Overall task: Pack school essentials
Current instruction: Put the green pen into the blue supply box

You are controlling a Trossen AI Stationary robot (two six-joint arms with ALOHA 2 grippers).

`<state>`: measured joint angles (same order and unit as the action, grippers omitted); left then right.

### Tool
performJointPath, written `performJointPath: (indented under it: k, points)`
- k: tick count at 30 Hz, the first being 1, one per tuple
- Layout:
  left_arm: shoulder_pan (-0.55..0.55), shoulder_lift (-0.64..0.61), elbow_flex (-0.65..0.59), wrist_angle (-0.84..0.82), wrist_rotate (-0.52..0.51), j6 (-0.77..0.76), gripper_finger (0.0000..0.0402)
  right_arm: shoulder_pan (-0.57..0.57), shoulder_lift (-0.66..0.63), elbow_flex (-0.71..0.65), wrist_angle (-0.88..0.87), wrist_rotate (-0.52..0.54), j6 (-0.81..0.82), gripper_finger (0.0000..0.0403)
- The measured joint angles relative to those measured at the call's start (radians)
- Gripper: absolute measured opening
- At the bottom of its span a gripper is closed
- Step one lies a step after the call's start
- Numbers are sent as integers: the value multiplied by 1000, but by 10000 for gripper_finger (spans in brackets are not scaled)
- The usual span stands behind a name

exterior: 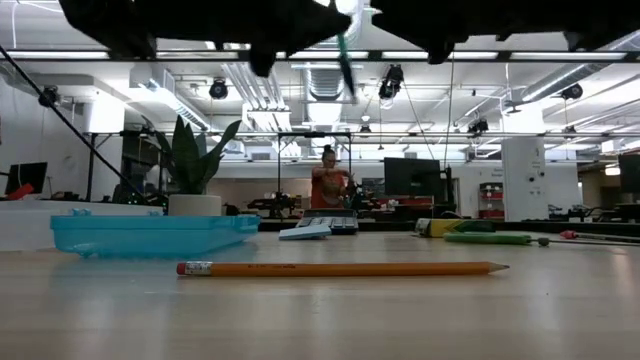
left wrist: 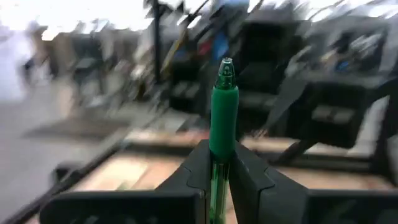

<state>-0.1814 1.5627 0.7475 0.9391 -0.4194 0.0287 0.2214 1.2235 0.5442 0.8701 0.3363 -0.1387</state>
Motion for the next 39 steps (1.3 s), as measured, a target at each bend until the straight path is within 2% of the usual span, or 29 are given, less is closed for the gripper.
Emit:
performJointPath:
  k: [6, 13, 18, 20, 25, 29, 32, 39]
  points:
    - [32, -187, 1, -466, -119, -233, 13, 0, -171, 0, -235, 131, -37, 165]
    - [84, -331, 42, -972, -174, -514, 13, 0, -303, 0, -396, 210, -71, 151]
    - [127, -346, 148, -1493, -176, -801, 13, 0, -340, -1, -469, 238, -71, 151]
    - [138, -335, 196, -1685, -148, -895, 13, 0, -341, -1, -480, 251, -74, 153]
    - [143, -280, 309, -2031, -65, -1071, 13, -2, -331, -2, -482, 266, -109, 150]
    - [148, -217, 366, -2258, 26, -1190, 13, -6, -333, -2, -484, 267, -113, 148]
    - [151, -166, 369, -2352, 79, -1273, 13, -6, -333, -2, -484, 267, -124, 151]
    - [153, -76, 342, -2361, 186, -1358, 13, -6, -333, -2, -500, 270, -142, 149]
